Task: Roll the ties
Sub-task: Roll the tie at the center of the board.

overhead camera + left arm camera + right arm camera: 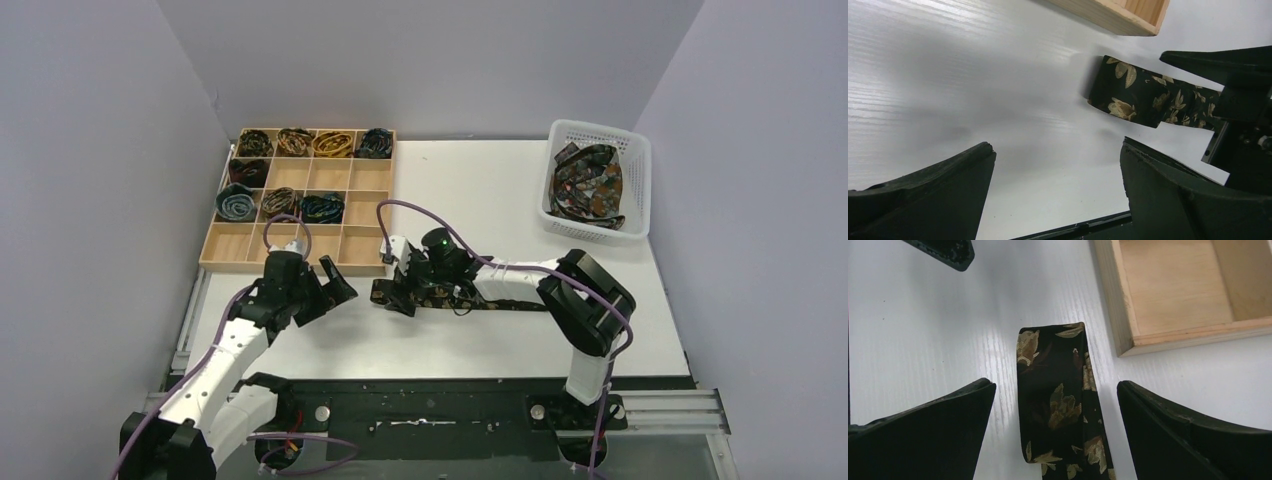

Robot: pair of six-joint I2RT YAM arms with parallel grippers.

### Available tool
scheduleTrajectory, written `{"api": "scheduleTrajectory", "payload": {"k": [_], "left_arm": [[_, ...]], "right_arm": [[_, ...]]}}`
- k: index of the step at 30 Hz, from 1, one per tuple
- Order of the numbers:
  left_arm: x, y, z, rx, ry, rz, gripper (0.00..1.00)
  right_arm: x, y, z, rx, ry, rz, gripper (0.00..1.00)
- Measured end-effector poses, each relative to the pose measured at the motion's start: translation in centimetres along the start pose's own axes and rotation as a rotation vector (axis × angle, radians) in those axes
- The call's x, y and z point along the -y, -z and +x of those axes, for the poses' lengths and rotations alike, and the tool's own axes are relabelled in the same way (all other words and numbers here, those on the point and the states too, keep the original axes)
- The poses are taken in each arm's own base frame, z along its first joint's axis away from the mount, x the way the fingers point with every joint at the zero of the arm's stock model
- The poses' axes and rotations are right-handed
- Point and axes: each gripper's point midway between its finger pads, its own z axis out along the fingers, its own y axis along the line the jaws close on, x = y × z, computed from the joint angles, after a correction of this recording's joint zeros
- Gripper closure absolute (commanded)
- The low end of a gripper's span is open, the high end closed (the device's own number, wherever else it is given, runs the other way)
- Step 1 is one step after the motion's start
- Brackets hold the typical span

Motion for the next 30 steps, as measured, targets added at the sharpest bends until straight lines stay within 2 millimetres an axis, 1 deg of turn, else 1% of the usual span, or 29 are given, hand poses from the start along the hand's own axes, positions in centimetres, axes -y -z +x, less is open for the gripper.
{"api": "scheduleTrajectory", "payload": {"k": [5, 7, 8, 9, 11, 13, 16, 19, 22, 27, 28, 30], "left_arm": [[0.5, 0.5, -0.3, 0.019, 0.000, 0.027, 0.06], [0.5, 0.5, -0.3, 0.018, 0.001, 0.028, 0.06], [0.5, 0.5, -0.3, 0.017, 0.003, 0.027, 0.06], [0.5, 0.5, -0.3, 0.018, 0.004, 0.027, 0.06], [0.5, 0.5, -0.3, 0.016, 0.006, 0.027, 0.06], [0.5, 0.5, -0.2, 0.012, 0.007, 0.029, 0.06], [0.6, 0.4, -0.1, 0.008, 0.008, 0.032, 0.06], [0.6, 0.3, 0.1, 0.003, 0.017, 0.040, 0.06], [0.4, -0.2, 0.8, -0.017, 0.035, 0.049, 0.06], [-0.1, -0.7, 2.0, -0.050, 0.060, 0.059, 0.06], [-0.1, -0.7, 2.1, -0.054, 0.063, 0.060, 0.06], [-0.1, -0.7, 2.2, -0.054, 0.064, 0.064, 0.06]], "right_arm": [[-0.1, -0.8, 0.6, -0.018, 0.014, -0.031, 0.00], [0.2, -1.3, 1.0, -0.029, 0.021, -0.035, 0.04], [0.3, -1.6, 1.3, -0.035, 0.025, -0.036, 0.07], [0.4, -1.9, 1.7, -0.046, 0.029, -0.036, 0.12], [0.7, -2.3, 2.8, -0.076, 0.034, -0.032, 0.28], [1.0, -2.7, 3.3, -0.095, 0.056, -0.031, 0.38], [1.0, -3.0, 3.1, -0.110, 0.092, -0.044, 0.46], [0.1, -3.2, 3.1, -0.109, 0.129, -0.071, 0.54], [-1.8, -3.1, 3.2, -0.107, 0.172, -0.114, 0.54], [-6.5, -3.0, 3.5, -0.117, 0.232, -0.205, 0.52], [-7.3, -3.0, 3.5, -0.119, 0.242, -0.222, 0.49], [-8.3, -3.0, 3.5, -0.123, 0.255, -0.244, 0.30]]}}
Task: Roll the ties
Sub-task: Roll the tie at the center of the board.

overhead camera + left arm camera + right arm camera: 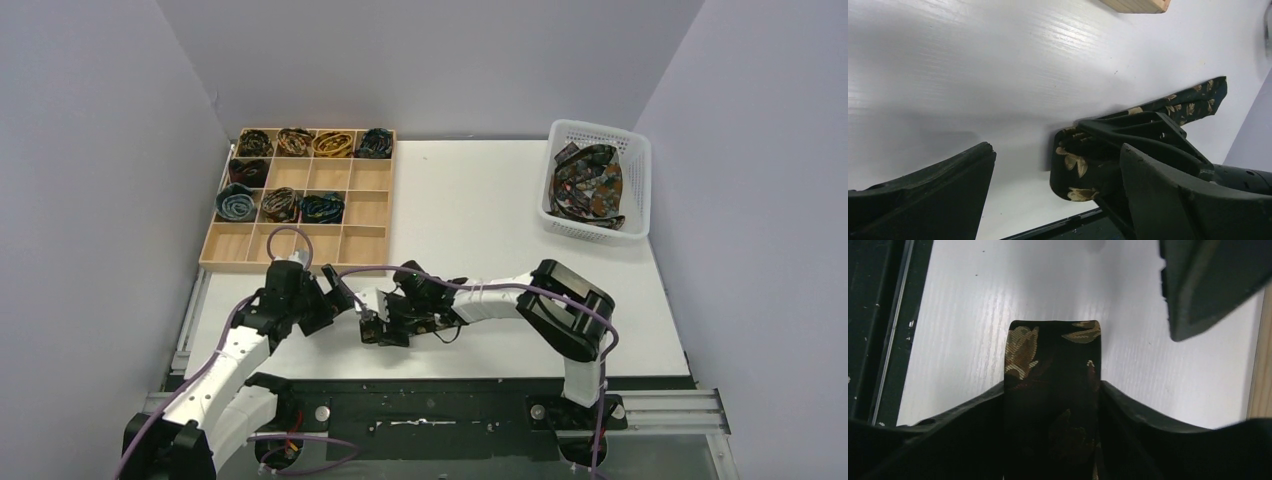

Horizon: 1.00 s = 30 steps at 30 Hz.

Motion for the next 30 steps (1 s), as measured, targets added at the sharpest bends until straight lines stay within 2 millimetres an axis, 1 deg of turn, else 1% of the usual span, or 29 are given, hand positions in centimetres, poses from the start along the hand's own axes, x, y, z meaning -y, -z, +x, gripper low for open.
{"api": "scheduleTrajectory", "payload": {"k": [1, 4, 7, 9, 10, 13, 16, 18, 21, 22, 24, 27, 29, 30], "left_arm": [[0.1, 0.0, 0.0, 0.003, -0.001, 0.005, 0.06], [0.5, 0.3, -0.3, 0.021, -0.007, 0.027, 0.05], [1.0, 0.7, -0.7, 0.044, -0.006, 0.049, 0.03], [1.3, 0.9, -0.9, 0.058, 0.000, 0.059, 0.03], [1.4, 1.0, -1.0, 0.065, 0.003, 0.063, 0.03], [1.3, 1.2, -1.3, 0.089, 0.020, 0.063, 0.03], [0.8, 1.6, -1.9, 0.138, 0.050, 0.033, 0.03], [0.6, 1.9, -2.3, 0.173, 0.067, 0.025, 0.03], [0.4, 2.3, -2.9, 0.220, 0.089, 0.024, 0.03], [0.3, 2.4, -3.1, 0.236, 0.095, 0.023, 0.03], [0.0, 2.5, -3.4, 0.266, 0.104, 0.015, 0.03], [-0.7, 2.4, -3.4, 0.288, 0.117, 0.006, 0.03], [-1.0, 2.2, -3.2, 0.288, 0.127, 0.010, 0.03], [-1.0, 2.0, -2.9, 0.282, 0.130, 0.017, 0.03]], "right_arm": [[-0.3, -0.1, -0.1, -0.001, 0.004, -0.007, 0.22], [-0.2, 0.2, -0.1, -0.020, -0.001, 0.001, 0.08], [0.0, 1.1, 0.1, -0.055, -0.014, 0.030, 0.00], [0.0, 2.2, -0.3, -0.060, -0.022, 0.060, 0.00], [0.1, 2.9, -0.8, -0.051, -0.022, 0.077, 0.00], [0.0, 5.8, -3.2, 0.006, -0.023, 0.143, 0.00], [-0.4, 9.4, -5.6, 0.098, -0.043, 0.237, 0.00], [-0.5, 12.2, -6.5, 0.168, -0.097, 0.337, 0.00], [0.0, 16.1, -6.3, 0.271, -0.284, 0.519, 0.00], [0.4, 17.1, -5.8, 0.303, -0.375, 0.576, 0.00], [1.2, 18.4, -4.6, 0.345, -0.552, 0.661, 0.00], [2.4, 19.4, -2.9, 0.411, -0.855, 0.725, 0.00], [2.8, 19.5, -1.9, 0.442, -0.998, 0.737, 0.00], [2.8, 19.1, -1.4, 0.449, -1.064, 0.732, 0.00]]}}
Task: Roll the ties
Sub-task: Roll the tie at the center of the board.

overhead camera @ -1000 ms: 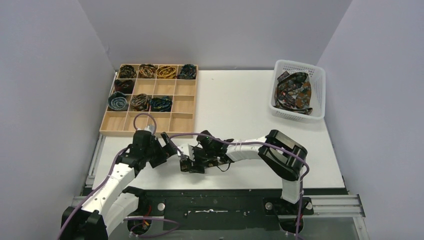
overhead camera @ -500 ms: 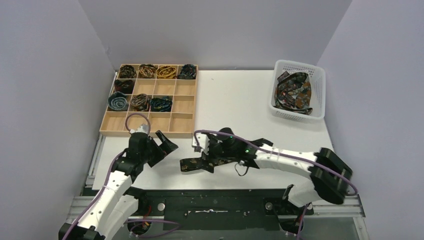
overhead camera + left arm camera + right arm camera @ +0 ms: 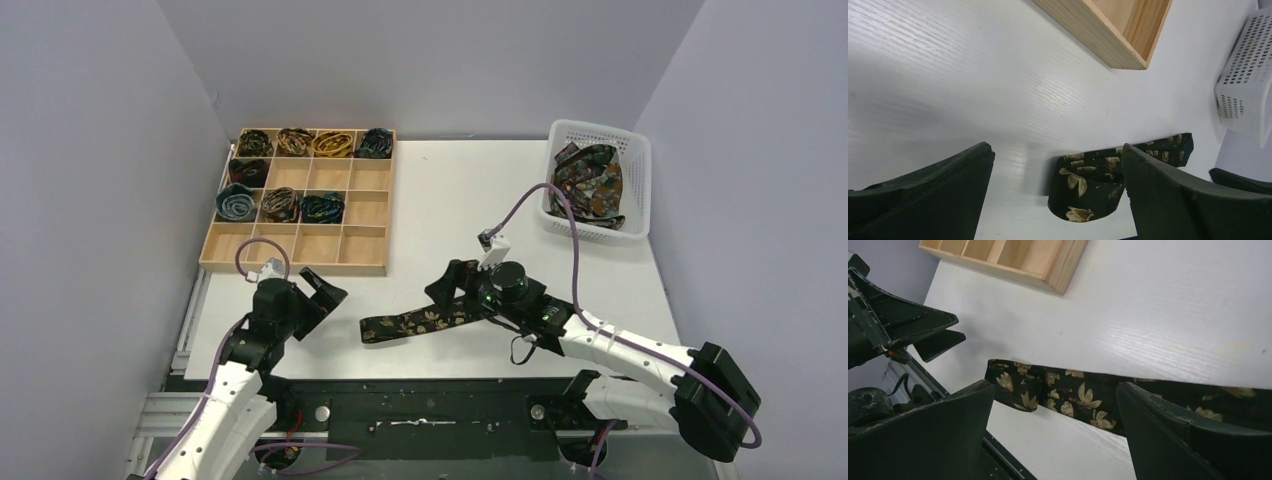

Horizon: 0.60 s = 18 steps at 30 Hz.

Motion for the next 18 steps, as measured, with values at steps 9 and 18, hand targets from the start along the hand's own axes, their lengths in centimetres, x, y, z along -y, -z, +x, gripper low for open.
{"api": "scheduleTrajectory", "payload": {"k": [9, 18], "left_arm": [[0.5, -0.3, 2.6, -0.110, 0.007, 0.083, 0.07], [0.0, -0.2, 5.8, -0.257, 0.014, 0.132, 0.12]], "right_arm": [[0.1, -1.7, 4.5, -0.136, -0.219, -0.009, 0.00], [-1.8, -4.6, 7.1, -0.313, -0.259, -0.056, 0.21]]}}
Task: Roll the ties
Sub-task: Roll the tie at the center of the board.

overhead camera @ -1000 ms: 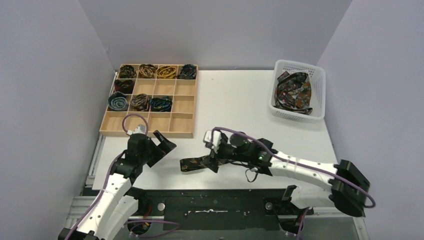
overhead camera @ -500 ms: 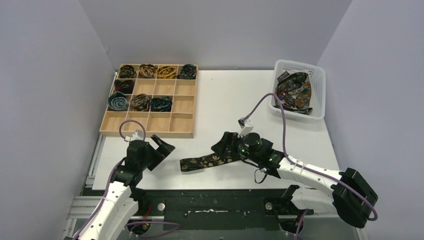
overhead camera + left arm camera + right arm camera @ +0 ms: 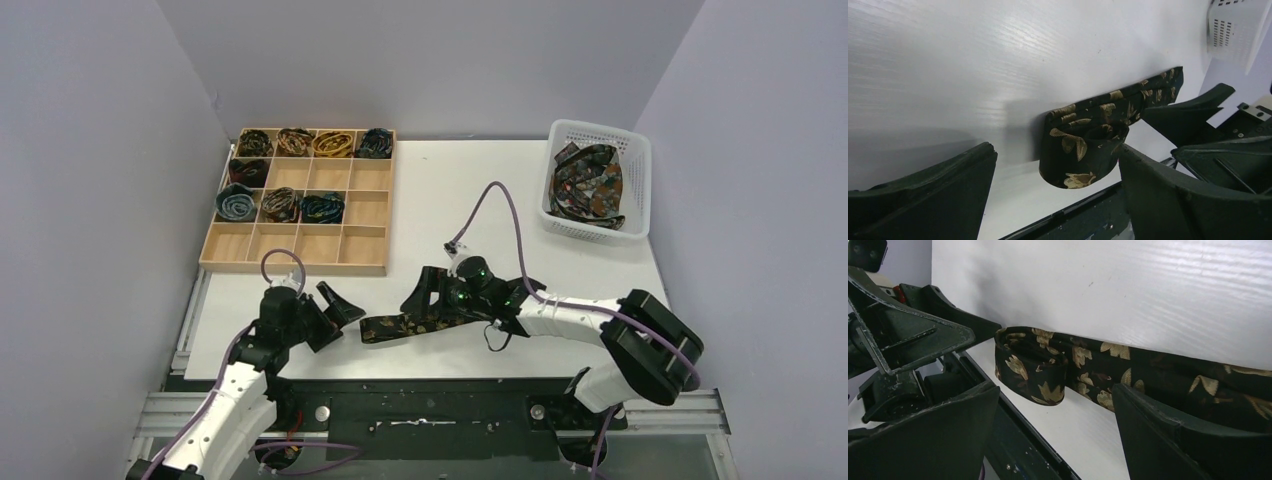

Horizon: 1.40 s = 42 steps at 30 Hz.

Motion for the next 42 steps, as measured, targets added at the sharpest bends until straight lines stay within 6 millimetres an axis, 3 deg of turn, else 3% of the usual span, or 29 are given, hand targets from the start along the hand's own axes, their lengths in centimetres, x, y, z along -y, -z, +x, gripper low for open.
{"api": "scheduleTrajectory", "payload": {"k": [3, 10, 19, 30, 42], "left_arm": [[0.1, -0.2, 0.6, -0.031, 0.000, 0.022, 0.14], [0.8, -0.3, 1.3, -0.068, -0.008, 0.076, 0.15], [1.0, -0.3, 3.0, -0.116, -0.047, 0.111, 0.18], [1.1, -0.2, 3.8, -0.127, -0.077, 0.123, 0.23], [0.6, -0.6, 4.1, -0.141, -0.076, 0.107, 0.30]], "right_arm": [[0.0, -0.8, 1.2, -0.054, -0.028, -0.025, 0.34], [-0.3, -1.5, 2.9, -0.123, -0.054, -0.051, 0.49], [-0.9, -1.5, 3.4, -0.140, -0.064, -0.065, 0.64], [0.0, -2.7, 4.4, -0.180, -0.083, -0.051, 0.70], [-0.7, -2.8, 3.8, -0.169, -0.094, -0.081, 0.75]]}}
